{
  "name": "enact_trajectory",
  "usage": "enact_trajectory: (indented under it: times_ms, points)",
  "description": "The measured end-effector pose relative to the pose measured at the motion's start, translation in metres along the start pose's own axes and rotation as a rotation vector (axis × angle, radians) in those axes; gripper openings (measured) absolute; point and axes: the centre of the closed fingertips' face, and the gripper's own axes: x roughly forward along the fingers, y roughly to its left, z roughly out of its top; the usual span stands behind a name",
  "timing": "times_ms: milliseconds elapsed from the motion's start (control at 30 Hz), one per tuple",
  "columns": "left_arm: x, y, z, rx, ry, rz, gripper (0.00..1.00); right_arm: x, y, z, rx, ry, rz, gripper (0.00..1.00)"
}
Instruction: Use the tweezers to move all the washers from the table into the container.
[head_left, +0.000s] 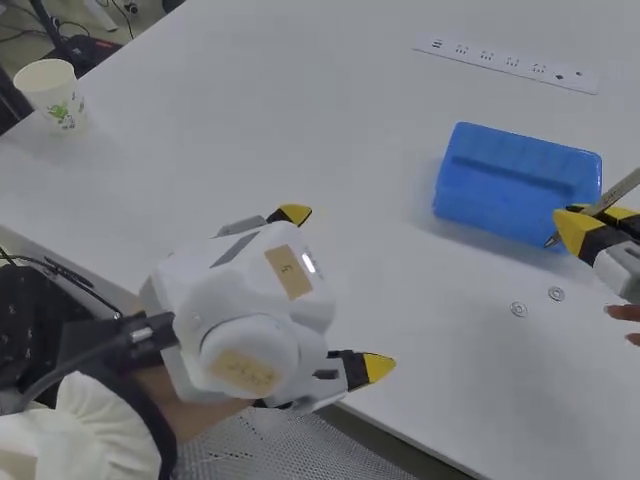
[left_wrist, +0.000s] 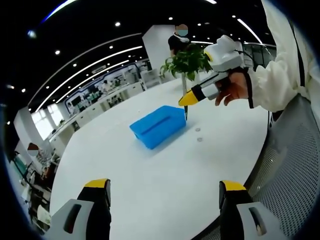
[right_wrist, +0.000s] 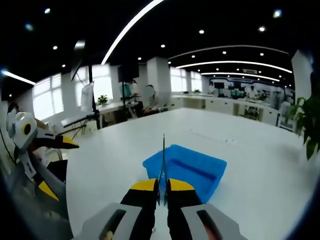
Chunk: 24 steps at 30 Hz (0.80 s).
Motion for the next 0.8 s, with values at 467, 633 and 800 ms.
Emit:
enact_trajectory:
  times_ms: [467,633,800]
  points:
    - [0.0,0.002,-0.003,-0.001,0.017,0.007,0.91,-0.003,0.009,-0.042,0.044,0.07,0.005,0.04]
    - [0.0,0.001,-0.004,0.002,0.023,0.007,0.9,0.0,0.009,-0.048,0.071,0.08,0.003,0.04]
    - [0.0,0.001,-0.004,0.006,0.024,0.006,0.9,0.0,0.011,-0.053,0.036,0.096,-0.001,0.04]
